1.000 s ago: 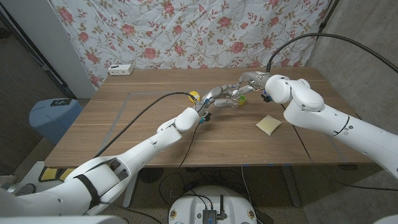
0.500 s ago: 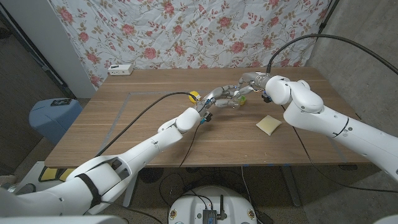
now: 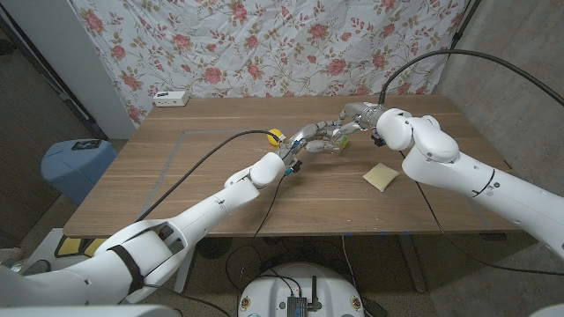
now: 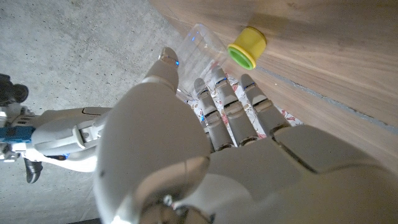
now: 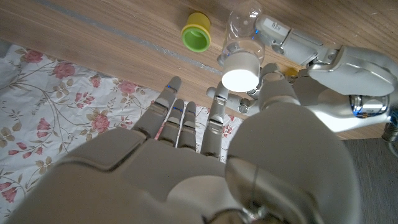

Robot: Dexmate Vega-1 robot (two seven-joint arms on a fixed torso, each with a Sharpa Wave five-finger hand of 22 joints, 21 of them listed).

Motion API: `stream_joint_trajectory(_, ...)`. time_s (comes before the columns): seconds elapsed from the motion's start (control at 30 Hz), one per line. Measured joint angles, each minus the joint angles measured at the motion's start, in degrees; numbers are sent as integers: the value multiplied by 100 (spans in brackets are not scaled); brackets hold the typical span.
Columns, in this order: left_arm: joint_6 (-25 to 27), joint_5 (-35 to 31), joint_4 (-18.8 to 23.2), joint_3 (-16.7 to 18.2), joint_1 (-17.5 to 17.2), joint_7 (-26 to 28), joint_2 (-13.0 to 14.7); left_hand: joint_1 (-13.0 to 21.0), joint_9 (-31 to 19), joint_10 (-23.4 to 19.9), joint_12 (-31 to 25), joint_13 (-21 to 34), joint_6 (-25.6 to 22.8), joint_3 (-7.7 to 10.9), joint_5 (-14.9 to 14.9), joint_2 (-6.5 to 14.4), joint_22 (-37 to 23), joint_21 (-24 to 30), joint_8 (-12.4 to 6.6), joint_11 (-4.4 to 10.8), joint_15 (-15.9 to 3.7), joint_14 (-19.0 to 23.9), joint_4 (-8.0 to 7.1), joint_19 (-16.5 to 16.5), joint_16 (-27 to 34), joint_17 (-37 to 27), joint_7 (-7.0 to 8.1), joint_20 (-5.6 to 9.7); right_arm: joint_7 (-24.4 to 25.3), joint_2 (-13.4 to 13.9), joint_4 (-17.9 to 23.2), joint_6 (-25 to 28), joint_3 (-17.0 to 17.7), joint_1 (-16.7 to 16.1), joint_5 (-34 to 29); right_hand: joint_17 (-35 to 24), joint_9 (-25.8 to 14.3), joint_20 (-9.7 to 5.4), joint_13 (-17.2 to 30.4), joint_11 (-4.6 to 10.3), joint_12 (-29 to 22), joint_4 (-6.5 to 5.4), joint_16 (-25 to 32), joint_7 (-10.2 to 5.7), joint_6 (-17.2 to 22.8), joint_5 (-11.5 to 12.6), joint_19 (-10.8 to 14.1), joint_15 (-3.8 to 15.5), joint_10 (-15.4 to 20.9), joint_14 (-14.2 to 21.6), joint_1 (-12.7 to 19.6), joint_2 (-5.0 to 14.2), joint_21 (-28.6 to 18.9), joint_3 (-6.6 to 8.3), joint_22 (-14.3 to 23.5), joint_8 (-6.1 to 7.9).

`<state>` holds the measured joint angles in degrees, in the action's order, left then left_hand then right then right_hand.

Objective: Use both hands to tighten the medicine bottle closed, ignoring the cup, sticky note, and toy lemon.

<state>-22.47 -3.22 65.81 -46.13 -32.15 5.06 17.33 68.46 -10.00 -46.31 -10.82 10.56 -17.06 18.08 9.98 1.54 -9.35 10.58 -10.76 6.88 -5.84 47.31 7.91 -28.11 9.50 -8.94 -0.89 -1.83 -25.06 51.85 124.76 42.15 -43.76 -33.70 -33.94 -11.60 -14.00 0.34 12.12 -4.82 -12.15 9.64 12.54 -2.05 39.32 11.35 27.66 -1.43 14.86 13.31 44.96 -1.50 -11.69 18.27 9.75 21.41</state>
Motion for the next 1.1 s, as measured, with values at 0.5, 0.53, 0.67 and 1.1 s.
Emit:
stream_joint_trajectory(0.5, 6, 30, -25, -3, 1, -26, -5, -57, 0, 1, 1, -2, 9, 25, -2, 19, 0, 0, 0, 1, 11, 9, 22, -1, -2, -2, 8, 0, -36, -53, -56, 34, 0, 1, -26, -27, 0, 0, 0, 0, 0, -23, 0, -30, 92, 0, 0, 0, -1, 0, 22, -22, 0, 23, 0, 43)
stream_joint_trajectory(0.53, 6, 32, -33, -3, 4, -27, -8, -62, 0, 1, 1, -2, 8, 25, -2, 14, 0, 0, 0, 1, 11, 9, 22, -1, -2, -2, 7, 0, -42, -57, -64, 37, -4, 9, -27, -27, -16, 0, 0, 0, 0, -23, 0, -30, 92, 0, 0, 0, -1, 0, 22, -22, 0, 23, 0, 61)
stream_joint_trajectory(0.67, 6, 38, -57, -3, 14, -28, -15, -62, 0, 1, 5, -4, 9, 25, -2, 14, 0, 0, 0, 1, 11, 9, 22, -1, -2, -2, 7, 0, -61, -70, -87, 42, -16, 25, -28, -27, -26, 0, 0, 0, 0, -23, 0, -30, 92, 0, 0, -22, -1, 21, 21, -22, 0, 23, 0, 64)
stream_joint_trajectory(1.1, -52, 53, -153, -2, 59, -47, -46, -91, 0, 1, 21, -3, 40, 80, -4, -16, 0, 0, 0, 1, -21, 41, 15, -1, -3, 2, 38, 0, -52, -108, -158, 63, -37, 48, -25, -27, -52, 33, 0, 42, 0, -47, 0, -22, 270, -34, 32, -31, 41, 30, 21, -22, 0, 46, 27, 168)
